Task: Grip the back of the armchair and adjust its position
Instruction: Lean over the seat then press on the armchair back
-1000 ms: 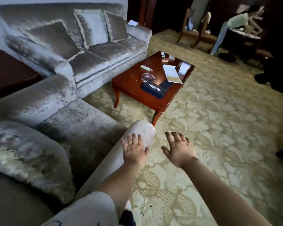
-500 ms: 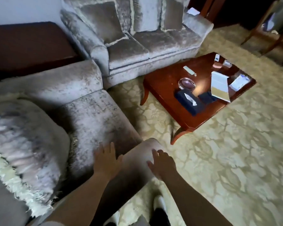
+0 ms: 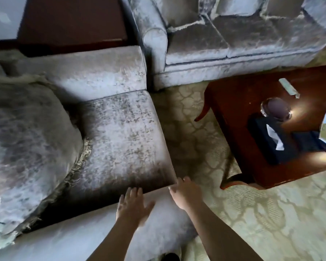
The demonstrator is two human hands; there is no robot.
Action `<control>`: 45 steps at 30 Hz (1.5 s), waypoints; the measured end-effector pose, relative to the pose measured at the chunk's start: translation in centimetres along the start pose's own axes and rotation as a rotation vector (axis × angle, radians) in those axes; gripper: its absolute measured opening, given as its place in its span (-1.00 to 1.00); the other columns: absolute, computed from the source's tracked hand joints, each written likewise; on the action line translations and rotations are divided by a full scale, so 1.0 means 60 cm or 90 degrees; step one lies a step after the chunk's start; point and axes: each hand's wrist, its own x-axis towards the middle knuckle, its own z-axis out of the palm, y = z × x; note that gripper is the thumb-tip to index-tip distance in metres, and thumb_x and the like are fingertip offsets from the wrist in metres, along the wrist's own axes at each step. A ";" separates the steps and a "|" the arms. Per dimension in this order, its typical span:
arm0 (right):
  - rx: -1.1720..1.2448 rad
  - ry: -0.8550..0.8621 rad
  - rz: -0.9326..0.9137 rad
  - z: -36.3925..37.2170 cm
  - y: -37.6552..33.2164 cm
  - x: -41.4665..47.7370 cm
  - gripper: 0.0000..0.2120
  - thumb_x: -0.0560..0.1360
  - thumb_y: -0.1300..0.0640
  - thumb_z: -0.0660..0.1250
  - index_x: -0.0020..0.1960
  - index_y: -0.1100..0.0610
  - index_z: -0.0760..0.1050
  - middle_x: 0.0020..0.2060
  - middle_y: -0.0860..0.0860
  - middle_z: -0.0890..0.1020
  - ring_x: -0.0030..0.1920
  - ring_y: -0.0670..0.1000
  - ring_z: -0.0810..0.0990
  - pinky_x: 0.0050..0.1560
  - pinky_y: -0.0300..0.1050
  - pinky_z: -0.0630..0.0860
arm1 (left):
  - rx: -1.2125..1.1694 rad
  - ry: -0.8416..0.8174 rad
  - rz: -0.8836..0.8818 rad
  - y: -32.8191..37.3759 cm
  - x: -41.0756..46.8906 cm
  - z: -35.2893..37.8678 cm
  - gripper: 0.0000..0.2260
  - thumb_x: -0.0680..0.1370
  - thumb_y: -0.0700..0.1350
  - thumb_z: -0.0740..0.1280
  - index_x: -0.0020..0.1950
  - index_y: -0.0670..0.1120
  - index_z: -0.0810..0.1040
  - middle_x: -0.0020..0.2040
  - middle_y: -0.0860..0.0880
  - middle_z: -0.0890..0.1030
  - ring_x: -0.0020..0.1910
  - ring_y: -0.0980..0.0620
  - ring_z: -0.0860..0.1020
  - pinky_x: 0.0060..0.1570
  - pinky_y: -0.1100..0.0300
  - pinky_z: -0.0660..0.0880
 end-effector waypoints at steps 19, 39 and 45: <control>-0.029 -0.022 0.057 0.089 -0.001 0.111 -0.44 0.47 -0.28 0.06 0.16 0.10 0.55 0.10 0.09 0.63 0.11 0.15 0.58 -0.02 -0.04 0.47 | 0.004 -0.044 0.092 0.032 0.106 0.046 -0.69 0.61 0.16 -0.07 0.27 0.27 0.35 0.07 -0.02 0.54 0.06 -0.06 0.52 0.07 -0.01 0.50; -0.079 0.189 0.027 0.129 -0.010 0.044 -0.51 0.57 -0.13 0.02 0.21 0.20 0.49 0.14 0.17 0.56 0.13 0.20 0.54 0.12 0.00 0.41 | -0.129 0.153 0.001 0.009 0.054 0.092 -0.44 0.60 0.19 -0.02 0.51 -0.10 0.16 0.50 -0.07 0.26 0.48 -0.01 0.19 0.43 0.11 0.07; -0.074 0.133 -0.174 0.120 -0.038 -0.038 -0.36 0.58 -0.08 0.04 0.55 0.21 -0.02 0.54 0.16 0.11 0.54 0.13 0.05 0.51 0.13 -0.01 | -0.063 0.197 -0.103 -0.004 -0.043 0.090 -0.34 0.59 0.22 -0.09 0.54 -0.16 -0.13 0.57 -0.08 -0.13 0.53 -0.02 -0.19 0.47 0.00 -0.20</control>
